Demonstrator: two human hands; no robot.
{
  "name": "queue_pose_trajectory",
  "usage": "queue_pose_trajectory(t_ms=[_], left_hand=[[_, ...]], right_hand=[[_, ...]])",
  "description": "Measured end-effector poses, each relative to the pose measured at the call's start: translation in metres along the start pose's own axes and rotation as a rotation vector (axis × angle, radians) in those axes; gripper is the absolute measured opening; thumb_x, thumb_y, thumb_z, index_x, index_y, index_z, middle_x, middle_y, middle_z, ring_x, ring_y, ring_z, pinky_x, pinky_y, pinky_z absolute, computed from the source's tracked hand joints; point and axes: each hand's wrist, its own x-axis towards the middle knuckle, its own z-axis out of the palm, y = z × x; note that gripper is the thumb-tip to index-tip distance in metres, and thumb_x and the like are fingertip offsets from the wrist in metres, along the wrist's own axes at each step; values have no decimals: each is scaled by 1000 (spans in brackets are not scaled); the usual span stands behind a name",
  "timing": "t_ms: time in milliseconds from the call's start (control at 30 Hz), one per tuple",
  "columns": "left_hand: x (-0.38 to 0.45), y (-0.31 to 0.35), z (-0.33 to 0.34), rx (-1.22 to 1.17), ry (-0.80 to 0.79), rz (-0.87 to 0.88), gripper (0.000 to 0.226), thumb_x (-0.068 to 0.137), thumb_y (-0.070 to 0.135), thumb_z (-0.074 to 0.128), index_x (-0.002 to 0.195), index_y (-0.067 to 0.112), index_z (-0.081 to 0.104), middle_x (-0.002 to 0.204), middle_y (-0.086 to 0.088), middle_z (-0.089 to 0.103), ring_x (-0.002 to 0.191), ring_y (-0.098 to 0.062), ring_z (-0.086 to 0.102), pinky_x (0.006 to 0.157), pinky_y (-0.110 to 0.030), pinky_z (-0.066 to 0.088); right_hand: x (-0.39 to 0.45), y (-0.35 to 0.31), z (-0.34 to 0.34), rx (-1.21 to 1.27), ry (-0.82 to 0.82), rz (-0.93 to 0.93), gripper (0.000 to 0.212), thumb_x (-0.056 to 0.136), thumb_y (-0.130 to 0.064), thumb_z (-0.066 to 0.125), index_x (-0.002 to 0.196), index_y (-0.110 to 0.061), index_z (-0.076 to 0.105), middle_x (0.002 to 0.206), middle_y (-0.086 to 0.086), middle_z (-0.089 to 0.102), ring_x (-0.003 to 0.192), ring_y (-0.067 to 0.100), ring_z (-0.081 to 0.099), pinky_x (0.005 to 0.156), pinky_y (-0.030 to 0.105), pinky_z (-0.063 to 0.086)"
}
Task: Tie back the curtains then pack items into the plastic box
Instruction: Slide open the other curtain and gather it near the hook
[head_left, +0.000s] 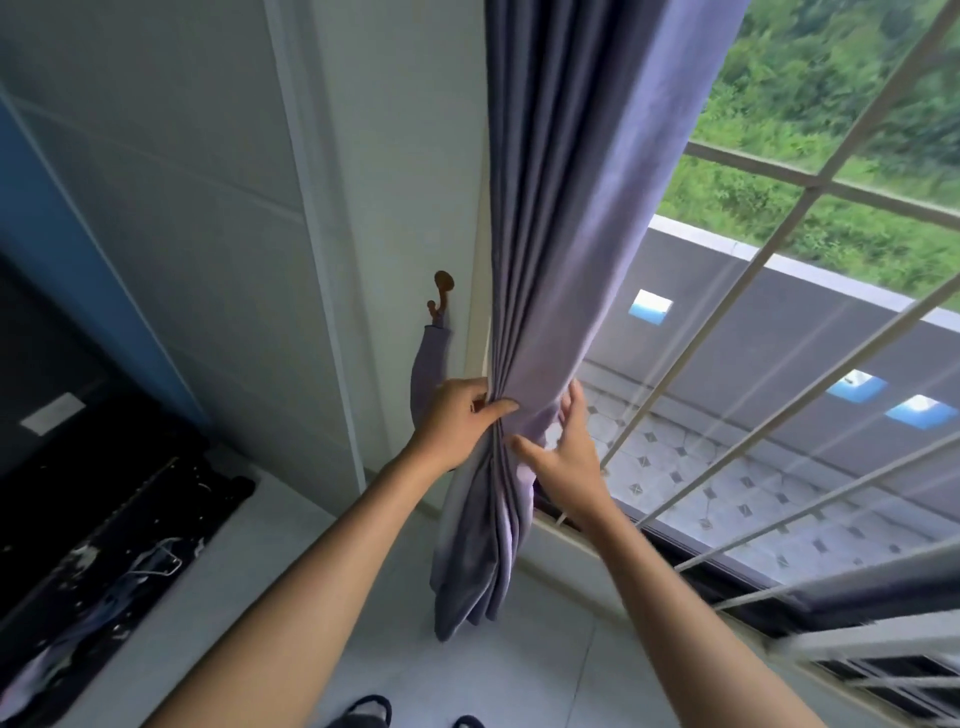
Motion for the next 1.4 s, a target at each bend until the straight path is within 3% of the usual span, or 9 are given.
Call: queue_pose_trajectory(t_ms=[100, 233, 333, 467, 600, 733, 1000, 1267, 1400], left_hand=[[-3, -1, 6, -45, 13, -14, 16, 84, 21, 70, 79, 7, 64, 70, -5, 67, 64, -8, 60, 56, -12, 41], [-5, -10, 6, -108, 48, -49, 13, 83, 17, 71, 73, 17, 63, 65, 6, 64, 55, 10, 56, 53, -4, 39], [3, -14, 2, -100, 63, -72, 20, 83, 15, 71, 67, 14, 59, 61, 4, 61, 53, 5, 55, 54, -5, 38], [17, -15, 5, -71, 110, -76, 17, 84, 13, 69, 80, -3, 66, 75, -11, 69, 67, -14, 58, 60, -17, 44], [13, -24, 3, -51, 188, -49, 13, 86, 10, 66, 81, -2, 68, 74, -8, 69, 62, -8, 55, 56, -9, 38], [11, -39, -3, -115, 231, -62, 16, 85, 11, 68, 75, -1, 66, 68, -14, 67, 63, -10, 55, 62, -23, 42], [18, -42, 4, -111, 186, -55, 9, 87, 12, 65, 82, 9, 72, 73, 1, 65, 62, 10, 54, 58, -4, 39], [34, -56, 8, -187, 87, -161, 26, 90, 15, 63, 76, -8, 63, 64, -15, 62, 53, 1, 51, 50, -7, 38], [34, -65, 14, -302, 40, -202, 19, 91, 6, 61, 82, -11, 65, 66, -5, 63, 55, 5, 61, 58, -10, 48]], right_hand=[[22, 3, -8, 5, -128, 58, 74, 74, -13, 74, 134, -31, 35, 122, -14, 56, 110, 2, 57, 95, 38, 51], [26, 6, 0, -35, -129, 49, 68, 78, -17, 76, 129, -28, 33, 111, -17, 56, 102, 4, 58, 83, 23, 52], [28, 7, 11, -57, -56, 20, 55, 86, -18, 69, 130, -19, 35, 103, -13, 57, 88, 2, 57, 65, 8, 47], [39, 1, 25, -156, 50, -37, 40, 93, -22, 59, 125, -13, 37, 97, -5, 55, 74, 10, 55, 55, 9, 42], [29, -2, 24, -174, -56, -27, 24, 95, -16, 48, 112, -22, 32, 100, 3, 55, 80, 16, 55, 63, 21, 45], [19, 1, 15, -300, -217, -78, 36, 94, -7, 44, 127, -17, 35, 101, 1, 56, 83, 18, 54, 63, 20, 42], [41, 9, 16, -392, -130, -72, 9, 87, -17, 64, 92, -11, 59, 78, -7, 57, 70, 13, 52, 56, 9, 38], [60, 18, 7, -477, -135, -70, 20, 89, -26, 64, 99, -10, 63, 92, 3, 65, 81, 22, 59, 63, 22, 47], [59, 25, 4, -551, -140, -133, 19, 91, -28, 58, 99, -13, 68, 91, 1, 63, 79, 19, 57, 57, 8, 36]])
